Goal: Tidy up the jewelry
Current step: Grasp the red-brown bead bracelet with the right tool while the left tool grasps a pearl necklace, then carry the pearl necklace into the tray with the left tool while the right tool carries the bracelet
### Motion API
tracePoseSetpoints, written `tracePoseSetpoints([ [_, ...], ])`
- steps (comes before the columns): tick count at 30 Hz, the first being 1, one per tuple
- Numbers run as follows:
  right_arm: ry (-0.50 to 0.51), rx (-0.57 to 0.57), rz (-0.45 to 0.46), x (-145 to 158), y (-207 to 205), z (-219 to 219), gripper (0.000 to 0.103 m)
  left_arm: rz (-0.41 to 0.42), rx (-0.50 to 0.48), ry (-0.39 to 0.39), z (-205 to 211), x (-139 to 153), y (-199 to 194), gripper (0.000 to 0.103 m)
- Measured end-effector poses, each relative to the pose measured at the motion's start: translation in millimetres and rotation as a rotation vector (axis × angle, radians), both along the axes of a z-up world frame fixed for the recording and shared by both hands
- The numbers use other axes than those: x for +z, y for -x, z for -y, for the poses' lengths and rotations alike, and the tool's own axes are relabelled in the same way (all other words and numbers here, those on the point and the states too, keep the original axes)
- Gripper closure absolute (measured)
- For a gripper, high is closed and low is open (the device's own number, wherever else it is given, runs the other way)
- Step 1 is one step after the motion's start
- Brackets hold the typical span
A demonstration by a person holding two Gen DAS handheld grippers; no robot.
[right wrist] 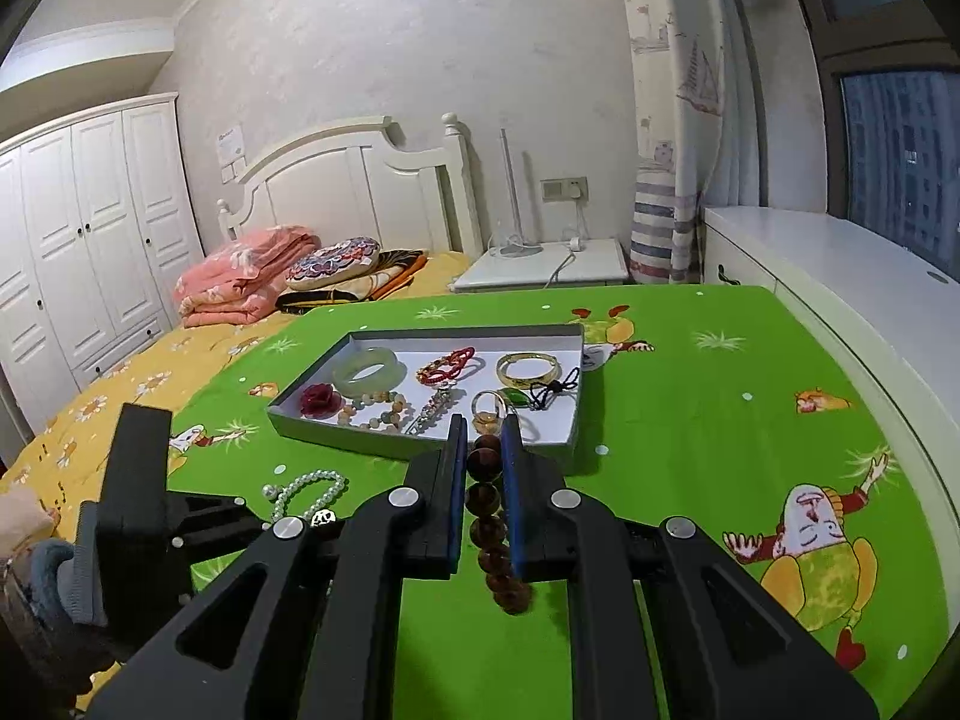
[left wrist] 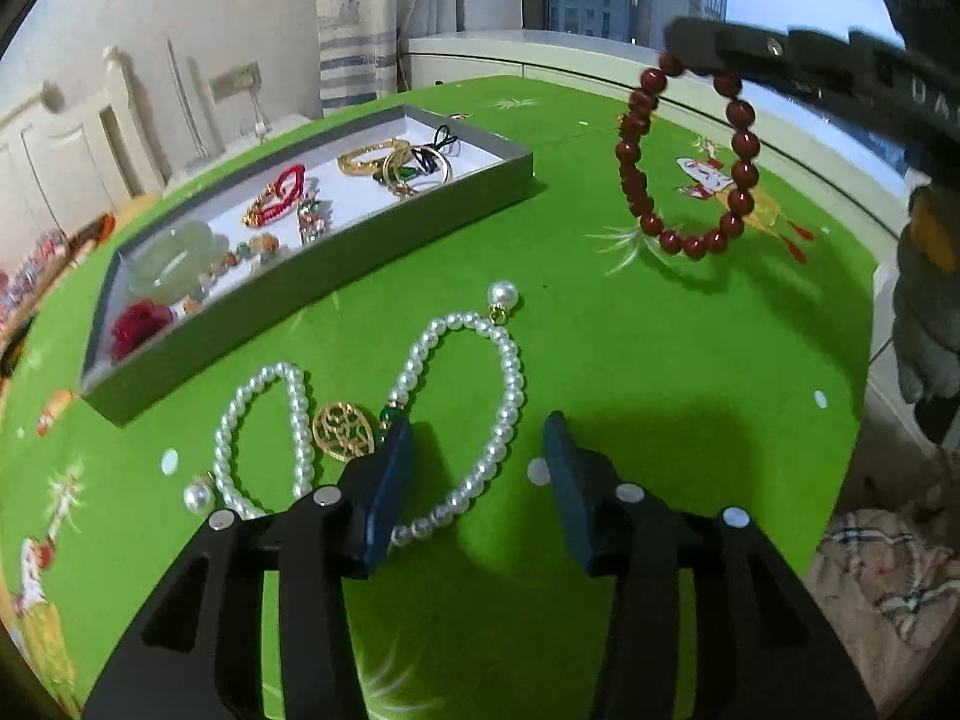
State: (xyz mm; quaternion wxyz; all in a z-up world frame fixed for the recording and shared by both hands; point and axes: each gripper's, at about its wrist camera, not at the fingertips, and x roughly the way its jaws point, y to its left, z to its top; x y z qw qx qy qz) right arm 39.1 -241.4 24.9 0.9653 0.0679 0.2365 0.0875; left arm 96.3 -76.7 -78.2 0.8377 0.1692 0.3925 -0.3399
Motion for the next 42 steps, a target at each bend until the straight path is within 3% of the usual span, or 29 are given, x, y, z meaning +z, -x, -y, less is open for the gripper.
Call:
tracePoseSetpoints([
  [3, -0.009, -0.004, 0.0, -2.0, 2.8, 5.4, 0.091, 0.009, 0.002, -0.001, -3.4, 0.0, 3.9, 0.096],
  [8, -0.036, -0.002, -0.009, -6.2, 4.0, 11.3, 0.091, 0.035, 0.024, 0.004, -9.4, 4.4, 6.2, 0.096],
  [15, -0.029, 0.009, 0.006, -1.4, 9.4, 8.5, 0.091, 0.164, 0.106, 0.102, -31.3, 69.8, 2.8, 0.096],
  [27, -0.006, 0.033, 0.056, 18.3, 20.1, -3.3, 0.091, 0.283, 0.119, 0.125, -35.2, 152.0, 2.7, 0.096],
  [42, 0.038, 0.049, 0.126, 50.5, 34.4, -16.2, 0.091, 0.355, 0.157, 0.093, -31.5, 195.0, 10.0, 0.096],
])
